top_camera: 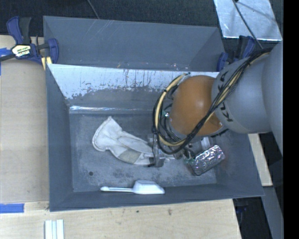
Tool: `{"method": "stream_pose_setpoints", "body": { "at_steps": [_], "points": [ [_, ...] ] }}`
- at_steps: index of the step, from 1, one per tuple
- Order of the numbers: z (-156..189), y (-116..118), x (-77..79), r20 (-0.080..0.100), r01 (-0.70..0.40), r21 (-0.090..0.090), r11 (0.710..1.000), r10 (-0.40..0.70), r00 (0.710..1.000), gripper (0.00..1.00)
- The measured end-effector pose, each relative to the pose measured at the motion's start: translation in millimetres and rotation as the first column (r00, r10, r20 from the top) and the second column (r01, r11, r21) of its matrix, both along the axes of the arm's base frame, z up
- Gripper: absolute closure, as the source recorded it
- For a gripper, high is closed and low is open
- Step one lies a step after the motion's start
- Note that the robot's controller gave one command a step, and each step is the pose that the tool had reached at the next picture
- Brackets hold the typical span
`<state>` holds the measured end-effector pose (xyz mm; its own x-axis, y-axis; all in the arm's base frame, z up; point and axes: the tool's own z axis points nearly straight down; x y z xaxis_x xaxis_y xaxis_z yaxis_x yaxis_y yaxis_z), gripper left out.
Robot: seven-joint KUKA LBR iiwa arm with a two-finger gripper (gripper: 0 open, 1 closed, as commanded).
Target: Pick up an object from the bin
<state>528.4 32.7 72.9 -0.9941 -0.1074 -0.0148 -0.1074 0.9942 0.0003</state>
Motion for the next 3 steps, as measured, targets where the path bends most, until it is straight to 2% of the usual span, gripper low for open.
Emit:
{"method": "stream_pose_setpoints", "body": {
  "at_steps": [2,3],
  "points": [
    [21.4,-0.4,-4.0,-0.019,0.0,-0.002,1.0,0.0,1.0,1.0],
    [44.7,-0.4,-3.3,-0.017,0.0,-0.002,1.0,0.0,1.0,1.0]
  ]
}}
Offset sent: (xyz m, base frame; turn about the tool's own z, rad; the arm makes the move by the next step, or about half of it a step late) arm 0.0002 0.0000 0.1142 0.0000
